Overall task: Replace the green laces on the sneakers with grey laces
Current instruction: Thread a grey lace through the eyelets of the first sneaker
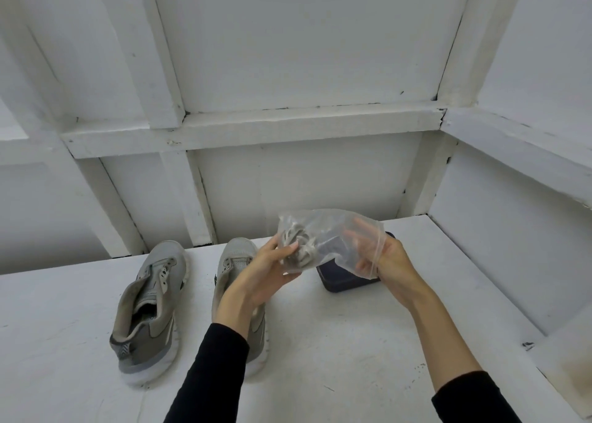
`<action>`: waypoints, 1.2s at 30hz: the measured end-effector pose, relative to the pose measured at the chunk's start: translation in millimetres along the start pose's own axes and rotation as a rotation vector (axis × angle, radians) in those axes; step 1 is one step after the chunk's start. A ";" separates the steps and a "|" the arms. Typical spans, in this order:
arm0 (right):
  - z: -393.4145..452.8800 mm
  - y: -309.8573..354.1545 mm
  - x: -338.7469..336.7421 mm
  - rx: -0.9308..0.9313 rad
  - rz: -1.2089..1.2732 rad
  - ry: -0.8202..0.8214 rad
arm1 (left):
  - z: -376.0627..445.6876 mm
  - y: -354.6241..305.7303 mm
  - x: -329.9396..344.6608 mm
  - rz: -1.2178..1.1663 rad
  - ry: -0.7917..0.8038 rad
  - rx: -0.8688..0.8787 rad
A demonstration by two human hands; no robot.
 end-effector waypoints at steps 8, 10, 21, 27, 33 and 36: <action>11.0 11.1 0.8 0.049 0.214 0.214 | -3.5 -16.5 2.3 0.256 -0.071 0.215; 16.5 13.9 13.3 0.063 0.214 0.304 | -5.6 -21.0 1.1 0.266 -0.131 0.274; 31.6 -2.7 59.2 0.144 0.370 0.407 | -19.6 -13.7 -2.5 0.243 -0.182 0.232; 29.8 -6.4 78.1 0.067 0.266 0.400 | -22.4 -17.6 -5.1 0.354 -0.184 0.246; 26.8 -5.0 99.7 0.053 0.382 0.315 | -21.9 -16.8 -2.7 0.449 -0.340 0.348; 25.0 -5.4 98.9 0.036 0.388 0.226 | -20.0 -18.4 -9.7 0.396 -0.400 0.353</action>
Point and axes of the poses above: each hand's wrist, its own z-axis towards the middle knuckle, its own x-axis out of the palm, y = z × x, the point moved 1 cm from there along z, towards the middle knuckle, and after that the axes turned 6 degrees about -z, right-handed, at the moved point
